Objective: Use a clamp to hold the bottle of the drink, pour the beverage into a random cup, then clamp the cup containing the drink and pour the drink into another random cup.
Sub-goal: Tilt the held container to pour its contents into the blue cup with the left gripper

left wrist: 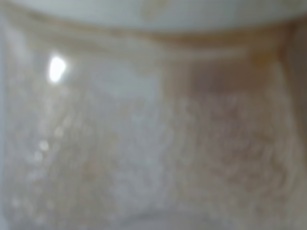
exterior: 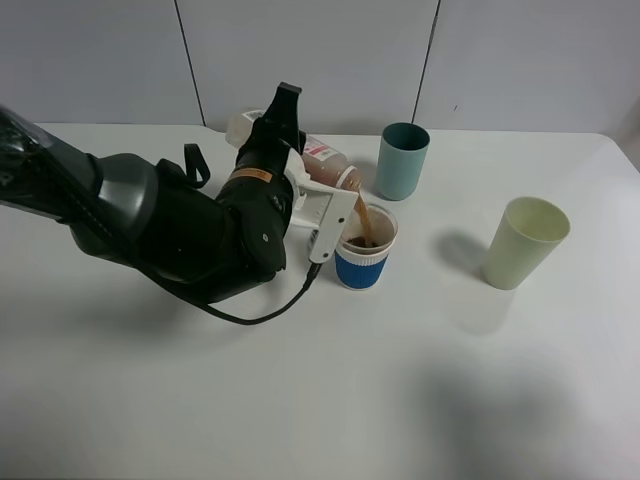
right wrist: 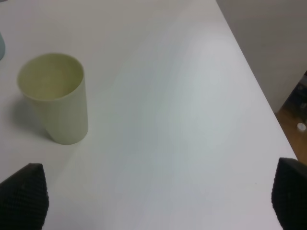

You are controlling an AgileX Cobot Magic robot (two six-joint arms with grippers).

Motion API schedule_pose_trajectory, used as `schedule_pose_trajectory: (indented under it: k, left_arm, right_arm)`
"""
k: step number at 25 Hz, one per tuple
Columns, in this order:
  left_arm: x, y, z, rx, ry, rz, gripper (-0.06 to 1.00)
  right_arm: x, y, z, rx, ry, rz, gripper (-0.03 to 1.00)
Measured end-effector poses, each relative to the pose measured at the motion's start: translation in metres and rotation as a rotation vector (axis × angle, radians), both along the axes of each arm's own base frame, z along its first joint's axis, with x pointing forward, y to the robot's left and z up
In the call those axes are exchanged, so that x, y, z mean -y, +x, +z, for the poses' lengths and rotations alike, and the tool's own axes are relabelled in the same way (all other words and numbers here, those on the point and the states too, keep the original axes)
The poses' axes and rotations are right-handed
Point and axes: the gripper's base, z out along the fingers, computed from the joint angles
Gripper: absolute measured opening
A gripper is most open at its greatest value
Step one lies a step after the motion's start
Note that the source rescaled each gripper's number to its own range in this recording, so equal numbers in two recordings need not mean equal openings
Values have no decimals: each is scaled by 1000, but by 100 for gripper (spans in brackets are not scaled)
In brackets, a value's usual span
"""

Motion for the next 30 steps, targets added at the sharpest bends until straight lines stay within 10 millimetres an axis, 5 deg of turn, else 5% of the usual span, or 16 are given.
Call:
schedule_pose_trajectory:
  k: [30]
  left_arm:
    - [12,0,13,156,166,-146,4]
  right_arm:
    - [0,0,0,0,0,0,83]
